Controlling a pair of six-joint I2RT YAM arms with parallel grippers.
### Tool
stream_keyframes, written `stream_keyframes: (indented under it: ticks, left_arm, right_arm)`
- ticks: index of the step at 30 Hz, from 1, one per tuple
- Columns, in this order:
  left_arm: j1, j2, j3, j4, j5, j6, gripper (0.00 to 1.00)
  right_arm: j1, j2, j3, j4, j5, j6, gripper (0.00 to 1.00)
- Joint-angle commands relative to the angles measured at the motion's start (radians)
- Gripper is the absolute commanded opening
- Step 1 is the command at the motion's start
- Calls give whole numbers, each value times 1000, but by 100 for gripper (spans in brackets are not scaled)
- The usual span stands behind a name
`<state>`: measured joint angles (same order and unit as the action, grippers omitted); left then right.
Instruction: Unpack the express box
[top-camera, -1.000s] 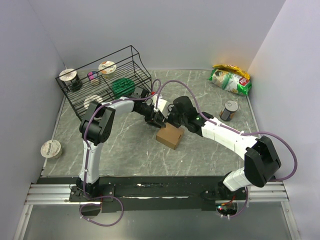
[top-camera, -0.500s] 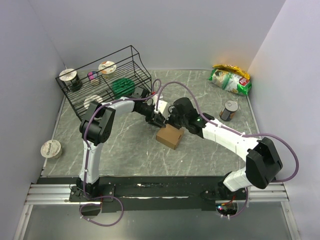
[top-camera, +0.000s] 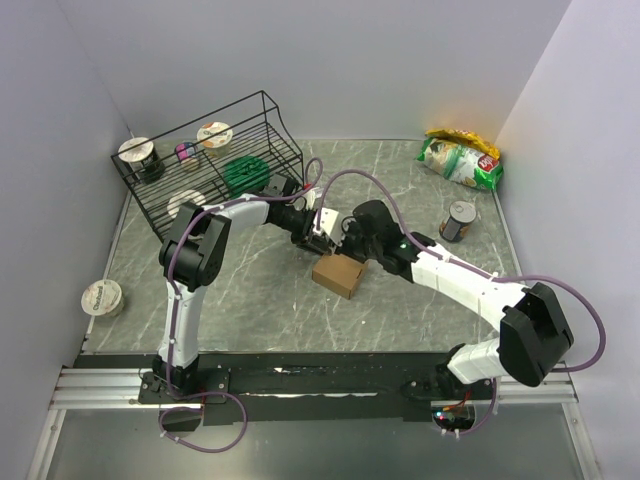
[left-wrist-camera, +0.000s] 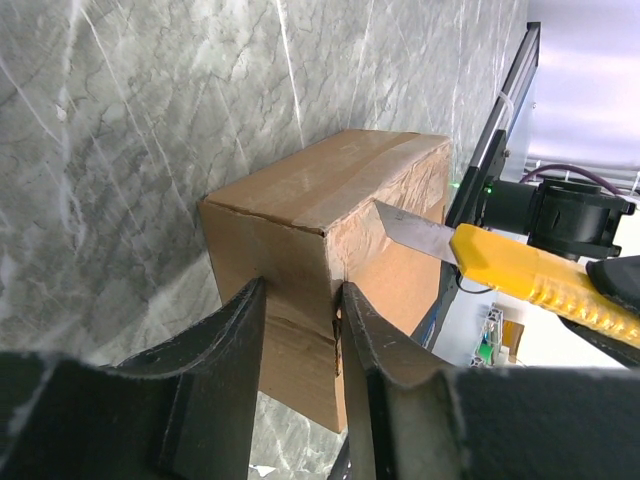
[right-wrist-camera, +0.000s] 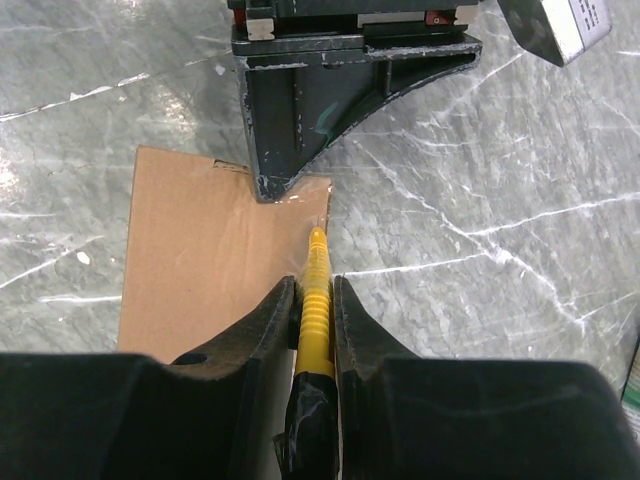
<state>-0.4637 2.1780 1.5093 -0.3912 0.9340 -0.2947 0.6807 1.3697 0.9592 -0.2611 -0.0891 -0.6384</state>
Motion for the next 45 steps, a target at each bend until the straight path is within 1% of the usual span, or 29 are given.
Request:
stream_keyframes:
  ticks: [1,14,17,18,19,22,24,34,45]
  left_arm:
    - [-10,42,-31,-28,-136,35,35]
    - [-10,49,-29,-31,-149,37,33]
    - [-12,52,-27,-29,-143,35,33]
    - [-12,54,-26,-29,-139,35,33]
    - [-12,55,-24,-29,-136,37,33]
    - [-15,57,-23,-31,-132,40,33]
    - [-16,55,-23,-34,-132,42,34]
    - [-26,54,-15,-38,-139,48,34]
    - [-26,54,-12,-43,-141,52,34]
  right_arm:
    - [-24,-35,-28,-70,25,-18,0]
    - [-41,-135,-85,-158,35,5,0]
    - [-65,-159,-60,-150,2,68,0]
    - [-72,-159,-22,-144,-6,92,0]
    - [-76,-144,1,-142,-15,139,0]
    - [-90,-113,61,-118,-29,189,0]
    - [-89,-100,67,-87,-40,192,0]
    - [-86,-14,105,-49,-74,215,0]
    - [-78,14,136,-41,-67,212,0]
